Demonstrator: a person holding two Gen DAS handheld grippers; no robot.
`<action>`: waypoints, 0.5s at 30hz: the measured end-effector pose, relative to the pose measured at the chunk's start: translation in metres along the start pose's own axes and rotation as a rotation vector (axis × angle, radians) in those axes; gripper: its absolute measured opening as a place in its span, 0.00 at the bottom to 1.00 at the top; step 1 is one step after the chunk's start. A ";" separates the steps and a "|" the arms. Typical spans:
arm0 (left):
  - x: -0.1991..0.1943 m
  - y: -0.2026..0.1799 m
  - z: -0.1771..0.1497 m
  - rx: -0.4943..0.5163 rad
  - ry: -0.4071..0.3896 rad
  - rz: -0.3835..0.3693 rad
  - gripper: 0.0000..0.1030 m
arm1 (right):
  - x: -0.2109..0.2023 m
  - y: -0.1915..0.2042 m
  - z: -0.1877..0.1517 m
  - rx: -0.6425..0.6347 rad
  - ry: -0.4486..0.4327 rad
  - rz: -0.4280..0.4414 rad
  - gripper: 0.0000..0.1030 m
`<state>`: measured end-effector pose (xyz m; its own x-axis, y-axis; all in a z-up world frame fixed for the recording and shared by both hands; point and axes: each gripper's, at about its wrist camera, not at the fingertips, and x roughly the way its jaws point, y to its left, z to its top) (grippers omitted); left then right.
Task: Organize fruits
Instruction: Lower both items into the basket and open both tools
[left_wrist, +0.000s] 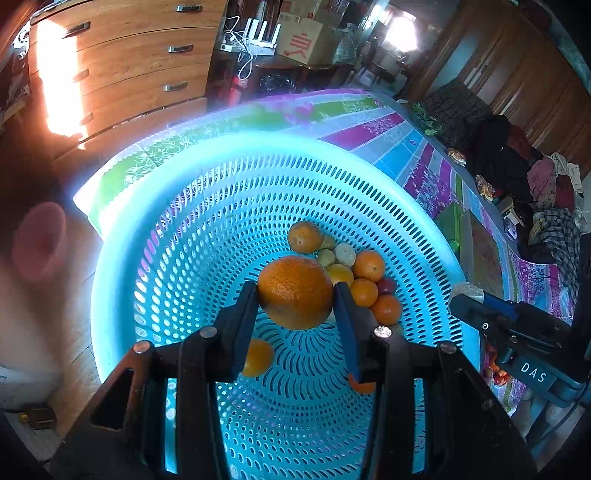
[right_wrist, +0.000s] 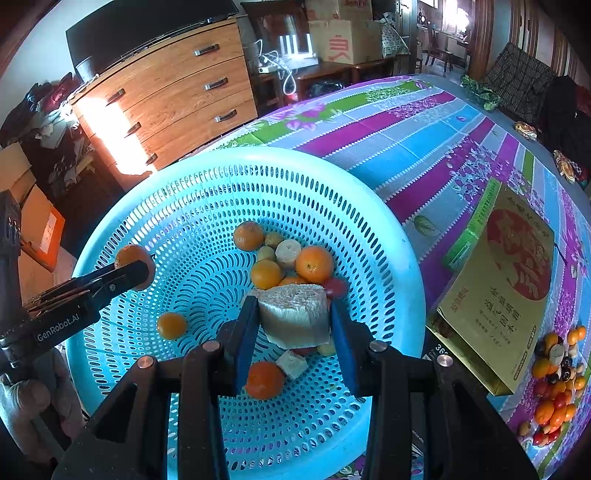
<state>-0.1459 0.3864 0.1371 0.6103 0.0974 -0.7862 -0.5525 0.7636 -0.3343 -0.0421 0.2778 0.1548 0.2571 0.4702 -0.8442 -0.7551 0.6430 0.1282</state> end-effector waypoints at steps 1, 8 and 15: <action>0.000 0.000 0.000 0.000 0.002 -0.001 0.41 | 0.000 0.000 0.000 -0.002 0.001 0.000 0.41; 0.006 0.001 0.000 0.000 0.027 -0.008 0.42 | 0.003 0.002 0.001 -0.007 0.004 0.003 0.43; 0.010 -0.004 0.003 0.008 0.051 -0.042 0.85 | 0.001 0.000 -0.001 -0.008 0.000 0.024 0.65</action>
<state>-0.1359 0.3862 0.1327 0.6030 0.0329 -0.7971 -0.5224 0.7715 -0.3633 -0.0426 0.2782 0.1532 0.2389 0.4859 -0.8407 -0.7660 0.6264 0.1444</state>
